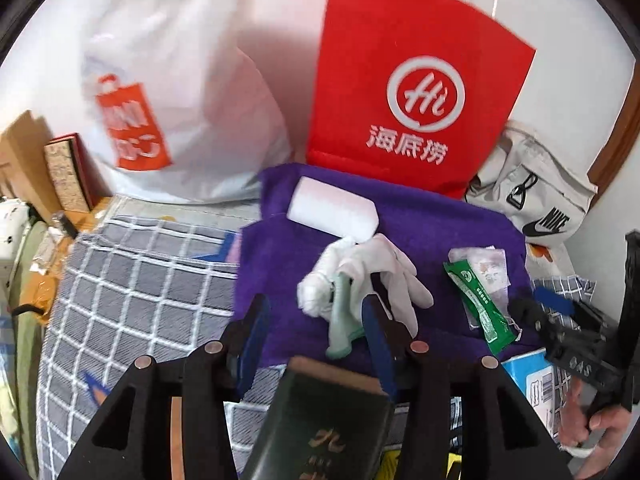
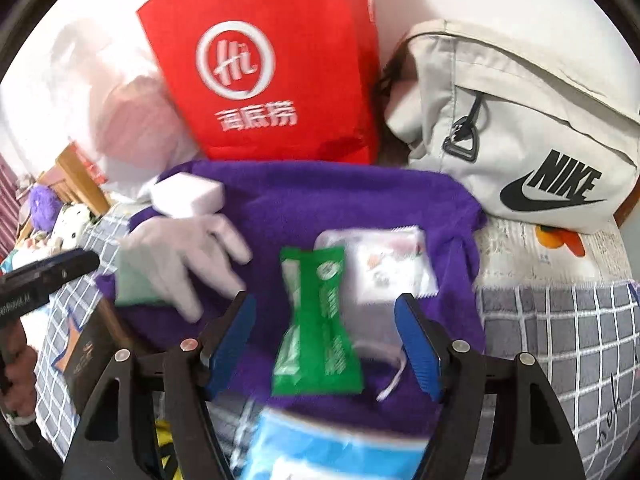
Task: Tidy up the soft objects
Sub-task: 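Open both tools to drop the glove and green packet onto the towel, then grasp the yellow bag by its body with the right tool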
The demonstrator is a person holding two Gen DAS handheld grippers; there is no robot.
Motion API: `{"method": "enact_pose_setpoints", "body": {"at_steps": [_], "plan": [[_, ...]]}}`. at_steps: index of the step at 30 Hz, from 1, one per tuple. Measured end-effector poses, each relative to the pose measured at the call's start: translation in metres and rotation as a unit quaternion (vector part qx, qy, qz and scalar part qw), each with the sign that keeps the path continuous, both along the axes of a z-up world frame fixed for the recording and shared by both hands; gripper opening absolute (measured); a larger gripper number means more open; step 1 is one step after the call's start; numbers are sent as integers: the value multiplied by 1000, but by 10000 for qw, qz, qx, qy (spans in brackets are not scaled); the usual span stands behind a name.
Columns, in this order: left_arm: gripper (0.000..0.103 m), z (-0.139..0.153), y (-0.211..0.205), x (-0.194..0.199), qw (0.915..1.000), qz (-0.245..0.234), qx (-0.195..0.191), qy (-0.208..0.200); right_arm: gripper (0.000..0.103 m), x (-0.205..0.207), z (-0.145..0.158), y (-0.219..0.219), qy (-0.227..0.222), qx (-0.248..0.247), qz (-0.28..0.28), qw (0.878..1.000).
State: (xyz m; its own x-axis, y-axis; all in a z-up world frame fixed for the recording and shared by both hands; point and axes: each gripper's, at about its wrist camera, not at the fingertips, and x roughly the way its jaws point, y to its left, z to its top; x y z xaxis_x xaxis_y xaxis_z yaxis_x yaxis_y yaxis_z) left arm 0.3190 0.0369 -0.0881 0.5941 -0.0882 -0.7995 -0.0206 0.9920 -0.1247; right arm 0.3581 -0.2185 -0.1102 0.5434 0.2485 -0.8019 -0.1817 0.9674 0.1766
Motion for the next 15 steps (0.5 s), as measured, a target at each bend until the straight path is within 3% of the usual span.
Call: {"method": "enact_pose_setpoints", "body": {"at_steps": [6,15], "plan": [[45,16,12,-37,9993,8,-352,-110,72,-50,18,17,-58,169,183,9997],[45,20,21,-94,9993,-45,-344,-115,72,-120,16,43,-36,248,706,9972]]}}
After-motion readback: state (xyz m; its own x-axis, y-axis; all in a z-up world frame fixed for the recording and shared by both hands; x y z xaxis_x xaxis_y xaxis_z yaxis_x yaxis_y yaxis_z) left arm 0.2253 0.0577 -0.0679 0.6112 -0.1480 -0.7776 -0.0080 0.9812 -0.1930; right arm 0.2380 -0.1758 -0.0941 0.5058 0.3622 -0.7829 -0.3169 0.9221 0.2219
